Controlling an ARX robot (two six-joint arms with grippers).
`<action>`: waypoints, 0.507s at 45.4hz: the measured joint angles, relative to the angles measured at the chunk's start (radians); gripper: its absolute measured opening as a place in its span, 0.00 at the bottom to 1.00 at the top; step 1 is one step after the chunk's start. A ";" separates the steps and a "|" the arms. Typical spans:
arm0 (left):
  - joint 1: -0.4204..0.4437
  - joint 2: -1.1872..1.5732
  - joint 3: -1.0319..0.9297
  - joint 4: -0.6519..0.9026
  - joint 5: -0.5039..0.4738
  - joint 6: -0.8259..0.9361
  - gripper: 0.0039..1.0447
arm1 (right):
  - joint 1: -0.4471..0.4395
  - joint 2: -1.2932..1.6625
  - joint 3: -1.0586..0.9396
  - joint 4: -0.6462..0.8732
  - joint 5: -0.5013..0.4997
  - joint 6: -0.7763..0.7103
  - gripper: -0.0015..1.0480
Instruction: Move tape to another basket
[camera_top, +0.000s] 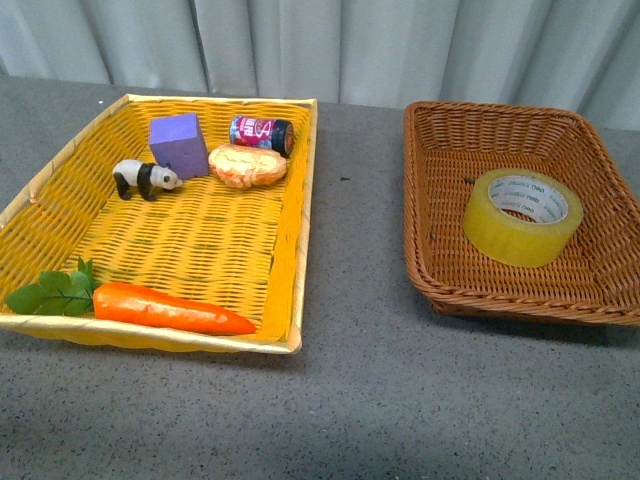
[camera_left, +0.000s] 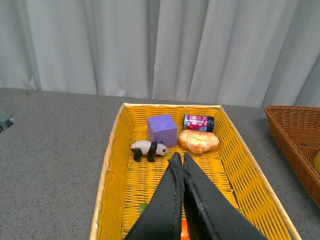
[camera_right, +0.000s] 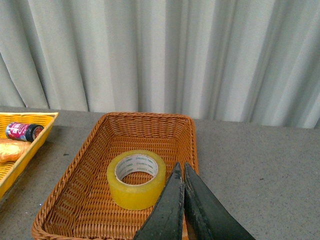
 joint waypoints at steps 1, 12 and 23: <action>0.000 -0.014 0.000 -0.013 0.000 0.000 0.03 | 0.000 -0.015 -0.002 -0.014 0.000 0.000 0.01; 0.000 -0.154 0.000 -0.142 0.000 0.000 0.03 | 0.000 -0.180 -0.014 -0.158 -0.001 0.000 0.01; 0.000 -0.274 -0.001 -0.257 0.000 0.000 0.03 | 0.000 -0.331 -0.016 -0.296 -0.002 0.000 0.01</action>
